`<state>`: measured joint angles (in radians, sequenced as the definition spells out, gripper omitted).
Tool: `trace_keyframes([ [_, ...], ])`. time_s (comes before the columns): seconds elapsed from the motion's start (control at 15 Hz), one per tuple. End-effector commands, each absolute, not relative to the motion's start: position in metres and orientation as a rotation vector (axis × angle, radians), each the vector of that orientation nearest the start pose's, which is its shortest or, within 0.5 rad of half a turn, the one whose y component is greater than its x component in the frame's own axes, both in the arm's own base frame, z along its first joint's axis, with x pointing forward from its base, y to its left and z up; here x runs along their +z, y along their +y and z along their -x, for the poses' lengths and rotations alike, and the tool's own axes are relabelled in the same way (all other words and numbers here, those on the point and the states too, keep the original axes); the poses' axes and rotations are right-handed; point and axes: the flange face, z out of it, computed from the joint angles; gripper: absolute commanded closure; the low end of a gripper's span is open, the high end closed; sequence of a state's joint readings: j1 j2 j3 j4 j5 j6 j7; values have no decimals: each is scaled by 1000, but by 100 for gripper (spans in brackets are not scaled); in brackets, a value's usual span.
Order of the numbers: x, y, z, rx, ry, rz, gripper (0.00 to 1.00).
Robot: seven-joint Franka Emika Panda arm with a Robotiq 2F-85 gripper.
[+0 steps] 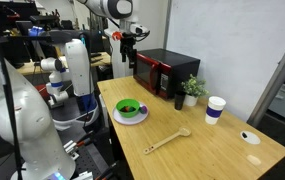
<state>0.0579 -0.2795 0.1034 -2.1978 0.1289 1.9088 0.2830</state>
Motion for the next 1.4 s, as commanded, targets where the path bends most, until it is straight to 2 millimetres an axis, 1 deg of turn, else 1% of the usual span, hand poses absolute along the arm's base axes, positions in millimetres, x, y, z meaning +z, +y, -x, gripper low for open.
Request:
trace_keyframes([
  [0.0,499,91,-480,83,257,3059,0],
  [0.07,499,96,-487,97,246,3064,0],
  [0.2,498,107,-509,90,254,3067,0],
  [0.4,485,132,-545,95,239,3094,0],
  [0.6,472,152,-576,79,218,3114,0],
  [0.8,459,161,-604,43,226,3114,0],
  [1.0,446,167,-626,4,213,3116,0],
  [1.33,428,167,-654,-46,168,3151,0],
])
